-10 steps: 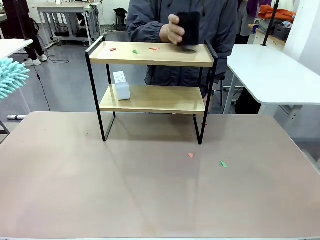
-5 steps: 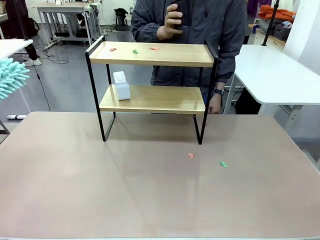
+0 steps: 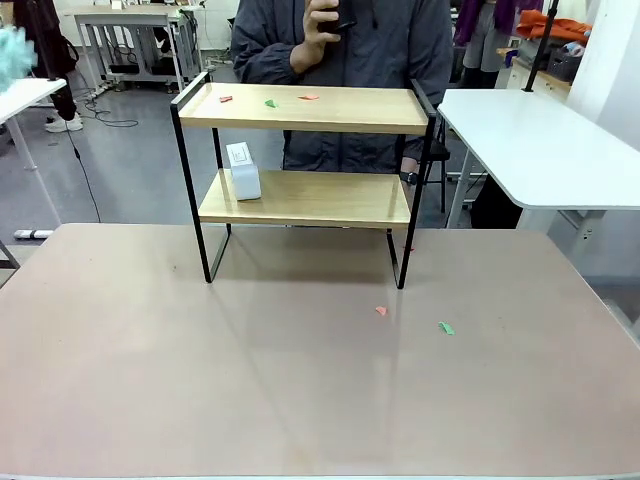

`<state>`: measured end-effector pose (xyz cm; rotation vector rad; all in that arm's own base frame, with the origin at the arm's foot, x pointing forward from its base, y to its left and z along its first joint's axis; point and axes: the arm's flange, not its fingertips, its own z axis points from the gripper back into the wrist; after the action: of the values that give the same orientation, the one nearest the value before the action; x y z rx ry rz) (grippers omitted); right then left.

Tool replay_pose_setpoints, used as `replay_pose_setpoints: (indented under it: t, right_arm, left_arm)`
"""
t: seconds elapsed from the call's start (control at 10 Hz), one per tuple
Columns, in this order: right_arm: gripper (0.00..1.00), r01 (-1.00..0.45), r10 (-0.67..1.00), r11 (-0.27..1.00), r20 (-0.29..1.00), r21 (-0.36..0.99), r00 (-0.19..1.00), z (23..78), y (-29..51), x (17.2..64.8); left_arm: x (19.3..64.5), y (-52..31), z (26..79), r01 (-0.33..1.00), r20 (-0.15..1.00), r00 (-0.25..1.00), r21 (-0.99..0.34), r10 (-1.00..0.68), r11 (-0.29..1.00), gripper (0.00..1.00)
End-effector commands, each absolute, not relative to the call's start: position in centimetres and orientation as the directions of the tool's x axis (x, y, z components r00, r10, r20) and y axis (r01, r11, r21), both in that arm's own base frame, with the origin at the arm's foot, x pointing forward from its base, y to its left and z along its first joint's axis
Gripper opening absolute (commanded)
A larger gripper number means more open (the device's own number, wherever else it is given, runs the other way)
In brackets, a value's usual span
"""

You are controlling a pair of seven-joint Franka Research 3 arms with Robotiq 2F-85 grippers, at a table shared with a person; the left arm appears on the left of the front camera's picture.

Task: Clean the shelf.
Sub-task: Clean the remaining tier of the Shelf with the Duster once objects are removed.

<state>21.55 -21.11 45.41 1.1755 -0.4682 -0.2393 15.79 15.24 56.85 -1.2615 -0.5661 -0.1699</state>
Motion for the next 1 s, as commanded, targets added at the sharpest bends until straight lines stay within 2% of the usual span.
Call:
replay_pose_setpoints:
  t: [0.0, 0.3, 0.4, 0.8, 0.9]
  right_arm:
    - [1.0, -0.09, -0.413, 0.372, 0.252, 0.924, 0.875, 45.5, -21.1, 21.7]
    - [1.0, -0.09, -0.413, 0.372, 0.252, 0.924, 0.875, 45.5, -21.1, 21.7]
    - [1.0, -0.09, -0.413, 0.372, 0.252, 0.924, 0.875, 45.5, -21.1, 21.7]
    - [1.0, -0.09, -0.413, 0.372, 0.252, 0.924, 0.875, 45.5, -21.1, 21.7]
    - [1.0, -0.09, -0.413, 0.372, 0.252, 0.924, 0.875, 45.5, -21.1, 21.7]
  left_arm:
    - [18.9, 7.5, 61.5, 0.408, 0.486, 0.864, -0.829, 0.132, 0.382, 0.12]
    - [21.4, 1.2, 62.0, 0.349, 0.379, 0.925, -0.868, 0.019, 0.353, 0.12]
    - [19.5, 2.8, 62.8, 0.403, 0.465, 0.883, -0.825, 0.07, 0.397, 0.12]
    - [20.2, 2.1, 62.6, 0.391, 0.447, 0.893, -0.83, 0.053, 0.397, 0.12]
    - [21.8, 1.1, 63.5, 0.37, 0.451, 0.884, -0.835, 0.122, 0.408, 0.12]
